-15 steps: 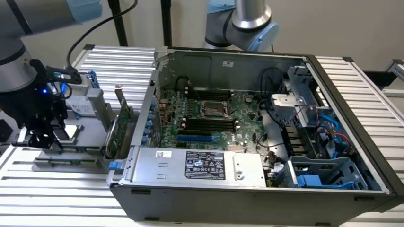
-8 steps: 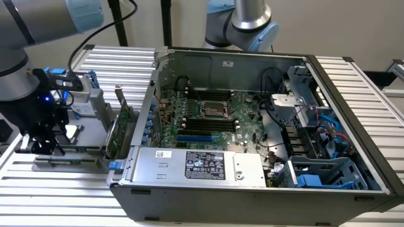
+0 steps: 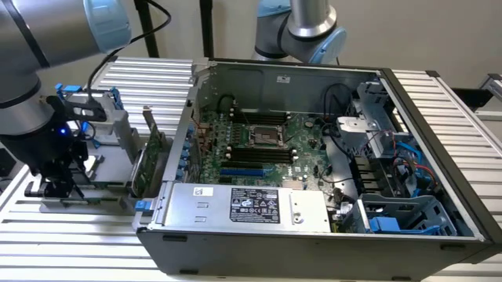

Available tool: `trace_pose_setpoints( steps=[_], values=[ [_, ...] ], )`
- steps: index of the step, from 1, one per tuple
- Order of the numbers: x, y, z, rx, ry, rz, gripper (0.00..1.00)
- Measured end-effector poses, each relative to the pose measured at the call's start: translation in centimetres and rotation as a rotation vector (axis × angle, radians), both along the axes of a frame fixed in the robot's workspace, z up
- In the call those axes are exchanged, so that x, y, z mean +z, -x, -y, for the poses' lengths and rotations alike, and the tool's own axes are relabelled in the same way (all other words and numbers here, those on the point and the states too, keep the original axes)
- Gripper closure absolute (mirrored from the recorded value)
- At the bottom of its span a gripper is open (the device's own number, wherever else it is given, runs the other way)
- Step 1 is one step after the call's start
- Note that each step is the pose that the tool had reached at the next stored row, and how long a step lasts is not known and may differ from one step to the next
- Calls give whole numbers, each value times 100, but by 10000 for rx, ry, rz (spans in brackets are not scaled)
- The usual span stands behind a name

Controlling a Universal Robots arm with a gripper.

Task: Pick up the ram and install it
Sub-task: 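Pick up the ram and move it above insertion slot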

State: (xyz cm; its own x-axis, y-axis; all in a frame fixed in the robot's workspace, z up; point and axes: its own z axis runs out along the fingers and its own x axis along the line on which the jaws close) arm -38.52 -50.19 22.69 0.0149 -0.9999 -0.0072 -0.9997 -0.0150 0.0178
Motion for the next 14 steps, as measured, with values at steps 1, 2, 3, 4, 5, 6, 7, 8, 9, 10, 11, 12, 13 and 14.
trace_pose_setpoints(
  steps=[1,2,3,4,5,6,7,8,9,10,11,12,13,14],
  values=[
    [-18,0,1,9,1,-1,0],
    [-37,0,2,17,1,-1,0],
    [-55,0,2,25,0,0,0],
    [-73,0,3,33,0,0,0],
    [-91,0,3,40,0,0,0],
    [-109,0,4,46,0,0,0],
    [-127,0,4,52,1,-1,0],
    [-147,0,4,57,-1,1,0],
    [-165,0,4,59,0,0,0],
    [-182,0,4,59,0,0,0],
    [-201,0,5,61,0,1,0],
    [-220,1,5,61,0,2,0],
    [-236,3,5,61,0,4,0],
    [-255,7,5,60,0,6,0]
  ],
)
